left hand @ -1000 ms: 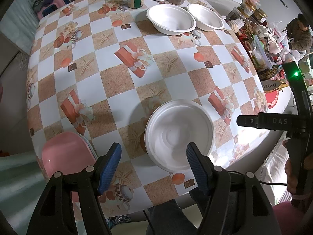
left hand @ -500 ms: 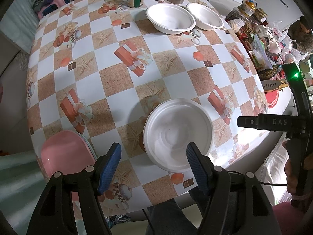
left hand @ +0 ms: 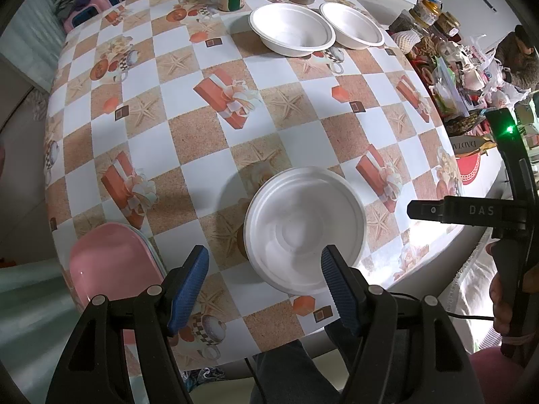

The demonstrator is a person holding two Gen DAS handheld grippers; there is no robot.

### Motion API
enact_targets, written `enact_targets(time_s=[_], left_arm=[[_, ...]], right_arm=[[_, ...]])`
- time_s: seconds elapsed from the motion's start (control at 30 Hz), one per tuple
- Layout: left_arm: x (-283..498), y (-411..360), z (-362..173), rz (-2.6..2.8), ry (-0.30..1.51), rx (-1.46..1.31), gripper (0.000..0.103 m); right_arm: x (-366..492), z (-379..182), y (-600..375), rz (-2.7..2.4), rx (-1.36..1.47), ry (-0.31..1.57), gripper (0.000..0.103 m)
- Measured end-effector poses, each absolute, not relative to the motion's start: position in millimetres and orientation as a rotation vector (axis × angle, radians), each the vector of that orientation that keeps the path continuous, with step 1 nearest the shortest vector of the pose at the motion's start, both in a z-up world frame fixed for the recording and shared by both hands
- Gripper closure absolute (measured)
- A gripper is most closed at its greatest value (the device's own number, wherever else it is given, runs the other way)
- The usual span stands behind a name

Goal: Organize plates and bowls

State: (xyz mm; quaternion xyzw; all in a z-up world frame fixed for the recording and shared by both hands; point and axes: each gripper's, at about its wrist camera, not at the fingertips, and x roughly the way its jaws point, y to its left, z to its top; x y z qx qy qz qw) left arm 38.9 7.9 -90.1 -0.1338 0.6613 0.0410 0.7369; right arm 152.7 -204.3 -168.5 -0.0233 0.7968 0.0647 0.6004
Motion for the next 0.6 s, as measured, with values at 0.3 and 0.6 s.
enact_targets(time_s=[0.3, 0.6], left_arm=[[40.5, 8.1, -90.4, 0.089, 1.456, -0.297, 0.030], [71.1, 21.3, -73.2, 0.117, 1.419, -0.357, 0.029]], right_arm=[[151.8, -169.4, -205.3, 0.147, -0.052, 1.848, 0.010], [156.0, -166.7, -208.5, 0.157, -0.071, 1.825, 0.010]])
